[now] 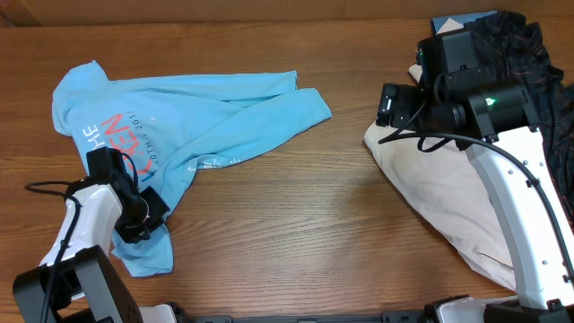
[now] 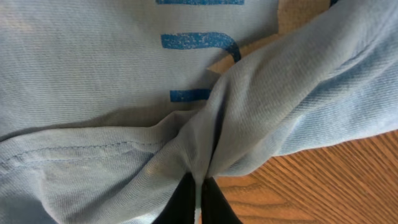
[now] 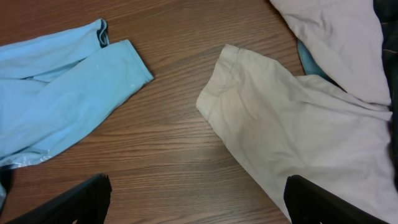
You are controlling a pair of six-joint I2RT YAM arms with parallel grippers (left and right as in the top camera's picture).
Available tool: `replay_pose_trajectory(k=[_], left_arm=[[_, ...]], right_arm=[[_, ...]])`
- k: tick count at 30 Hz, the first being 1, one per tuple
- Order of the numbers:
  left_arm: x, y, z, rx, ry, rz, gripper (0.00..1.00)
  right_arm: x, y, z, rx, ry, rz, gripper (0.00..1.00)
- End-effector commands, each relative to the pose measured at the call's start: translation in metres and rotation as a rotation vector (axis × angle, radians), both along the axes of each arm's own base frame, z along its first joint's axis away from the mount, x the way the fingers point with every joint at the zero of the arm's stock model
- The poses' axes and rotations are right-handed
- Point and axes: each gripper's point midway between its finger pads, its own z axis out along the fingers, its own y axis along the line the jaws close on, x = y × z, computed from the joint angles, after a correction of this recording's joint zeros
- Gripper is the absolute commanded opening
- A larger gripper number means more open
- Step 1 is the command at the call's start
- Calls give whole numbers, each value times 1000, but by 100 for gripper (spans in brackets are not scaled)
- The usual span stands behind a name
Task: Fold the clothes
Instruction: 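Grasp the T-shirt's right side with the right gripper and pull rightward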
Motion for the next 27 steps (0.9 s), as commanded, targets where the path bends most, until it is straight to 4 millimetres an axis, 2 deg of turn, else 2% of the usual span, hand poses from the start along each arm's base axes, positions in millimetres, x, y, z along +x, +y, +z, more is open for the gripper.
replay_pose_trajectory(k=[1, 5, 11, 15, 20, 23, 27], left_arm=[[-2, -6, 1, -28, 8, -2, 4], [-4, -7, 18, -41, 45, -15, 4], [-4, -6, 67, -59, 98, -46, 4], [-2, -3, 94, -43, 85, -69, 4], [-4, 0, 124, -3, 45, -69, 4], [-14, 1, 145, 32, 26, -66, 4], [-38, 25, 177, 220, 13, 30, 4]], right_arm=[[2, 0, 6, 6, -16, -5, 93], [3, 2, 2, 12, -5, 0, 93], [8, 40, -28, 117, 100, 219, 93], [30, 64, -56, 148, 112, 335, 92], [83, 94, -76, 154, -22, 397, 92], [114, 110, -88, 163, -102, 416, 92], [125, 131, -122, 192, -83, 455, 92]])
